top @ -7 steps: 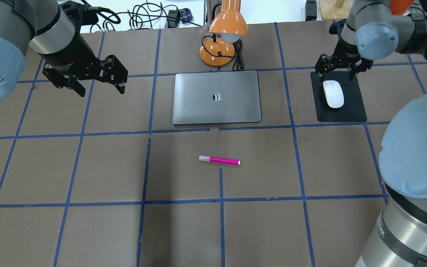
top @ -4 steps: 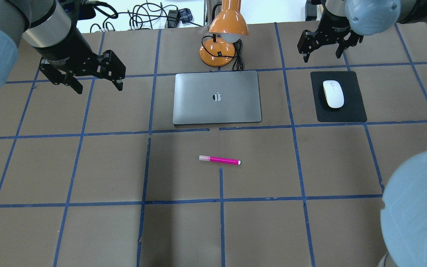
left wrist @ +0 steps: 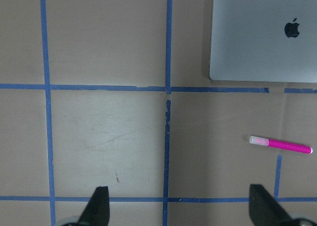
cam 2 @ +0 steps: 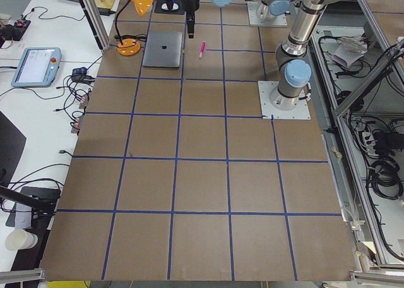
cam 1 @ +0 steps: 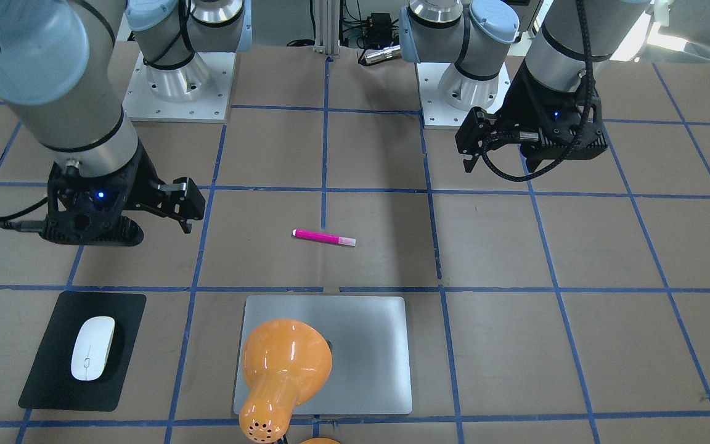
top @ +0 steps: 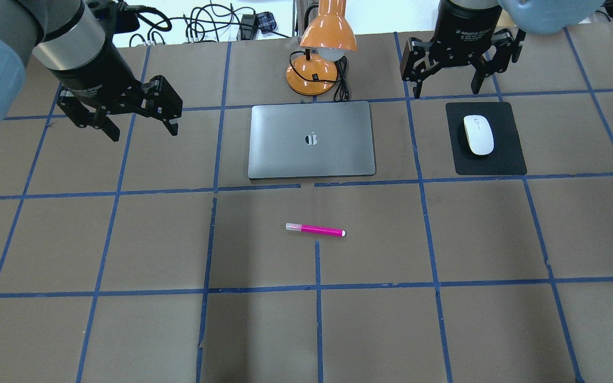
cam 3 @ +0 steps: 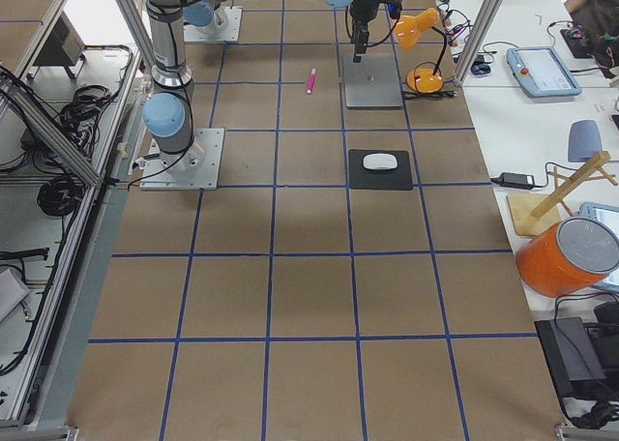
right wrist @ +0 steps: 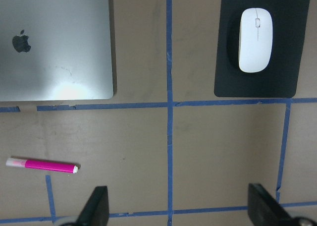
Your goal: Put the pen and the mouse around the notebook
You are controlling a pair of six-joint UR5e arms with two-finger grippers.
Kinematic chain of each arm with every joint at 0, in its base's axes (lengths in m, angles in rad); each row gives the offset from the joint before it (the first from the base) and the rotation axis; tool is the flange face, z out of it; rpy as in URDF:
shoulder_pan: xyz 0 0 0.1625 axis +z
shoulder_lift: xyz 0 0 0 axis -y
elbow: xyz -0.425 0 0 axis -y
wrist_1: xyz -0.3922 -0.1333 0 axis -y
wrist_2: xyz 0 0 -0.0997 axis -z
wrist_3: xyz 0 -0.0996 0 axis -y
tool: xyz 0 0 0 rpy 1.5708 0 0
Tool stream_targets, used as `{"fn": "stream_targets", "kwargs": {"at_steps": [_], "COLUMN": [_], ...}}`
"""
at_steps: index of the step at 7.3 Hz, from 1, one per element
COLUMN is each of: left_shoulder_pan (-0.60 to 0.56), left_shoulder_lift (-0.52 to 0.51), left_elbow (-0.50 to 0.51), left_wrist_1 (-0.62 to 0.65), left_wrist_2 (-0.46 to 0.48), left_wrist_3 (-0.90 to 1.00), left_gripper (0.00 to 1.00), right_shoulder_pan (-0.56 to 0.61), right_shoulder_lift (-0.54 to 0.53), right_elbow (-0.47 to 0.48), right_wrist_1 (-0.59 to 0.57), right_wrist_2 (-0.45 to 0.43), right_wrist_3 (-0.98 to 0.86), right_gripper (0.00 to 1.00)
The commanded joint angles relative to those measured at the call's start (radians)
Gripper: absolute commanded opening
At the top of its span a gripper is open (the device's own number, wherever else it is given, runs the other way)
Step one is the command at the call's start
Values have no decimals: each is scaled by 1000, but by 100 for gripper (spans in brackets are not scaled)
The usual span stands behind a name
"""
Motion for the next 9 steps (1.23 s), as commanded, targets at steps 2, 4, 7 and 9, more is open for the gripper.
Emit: {"fn": "stream_targets", "kwargs": {"at_steps": [2,4,7,9], "left_shoulder_pan": [0,0,1,1], "left_shoulder_lift": [1,3,7,7], "left_elbow": [6,6,9,9], "left_wrist_1": [0,0,0,0], "left_wrist_2": [0,0,0,0], "left_wrist_3": [0,0,0,0], "left_gripper": [100,100,100,100], "right_shoulder_pan": [-41,-32,-38,-38], "right_shoulder_lift": [-18,-44,-45,-47], "right_elbow": [6,38,49,49], "right_wrist_1": [29,17,16,16], "right_wrist_2": [9,17,47,61], "right_wrist_3": [1,2,10,10], "right_gripper": [100,100,100,100]}}
